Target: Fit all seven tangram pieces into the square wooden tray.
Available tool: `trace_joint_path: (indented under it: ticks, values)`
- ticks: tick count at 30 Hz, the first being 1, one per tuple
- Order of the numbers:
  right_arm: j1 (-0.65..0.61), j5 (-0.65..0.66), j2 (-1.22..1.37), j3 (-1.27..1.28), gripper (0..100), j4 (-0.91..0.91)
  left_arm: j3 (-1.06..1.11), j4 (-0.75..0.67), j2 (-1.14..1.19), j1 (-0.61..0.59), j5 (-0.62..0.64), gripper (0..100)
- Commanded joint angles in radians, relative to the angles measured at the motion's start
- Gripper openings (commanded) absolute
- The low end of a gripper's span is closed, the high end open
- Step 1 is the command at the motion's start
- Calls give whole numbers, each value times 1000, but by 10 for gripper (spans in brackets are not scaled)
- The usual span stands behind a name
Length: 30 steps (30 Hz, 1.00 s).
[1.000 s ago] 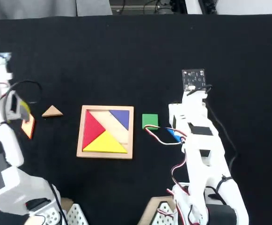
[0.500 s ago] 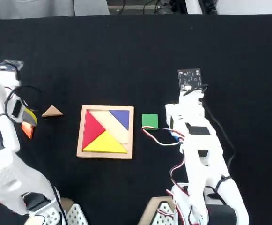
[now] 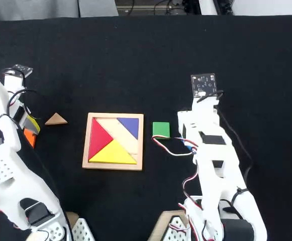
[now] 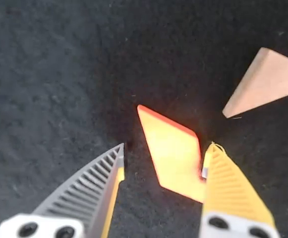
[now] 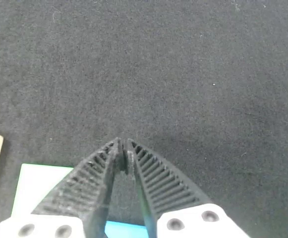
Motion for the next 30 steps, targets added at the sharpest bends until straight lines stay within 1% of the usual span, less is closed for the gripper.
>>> trace_joint_path:
  ticks: [1,6,8,12,16,20,22,26,28,30]
  values:
    - [-15,9,-28,-2,11,-23,-45,14,2,35,-35,256]
    - [-15,9,-28,-2,11,-23,-45,14,23,50,-40,255]
    - [-15,9,-28,-2,11,-23,-45,14,26,50,-40,221]
    - [-15,9,-28,-4,11,-23,-45,14,26,47,-46,109]
    - [-15,9,-28,-4,11,-23,-45,23,28,44,-46,111]
    - [-15,9,-28,-4,11,-23,-68,153,15,70,-43,109]
    - [-15,9,-28,-4,11,-23,-119,253,0,85,-41,108]
    - [-14,9,-30,-4,11,-23,-229,419,-55,104,-40,49]
    - [-14,9,-30,-4,11,-23,-254,434,-100,107,-25,41]
    - [-12,9,-31,-4,11,-21,-262,431,-155,108,29,53]
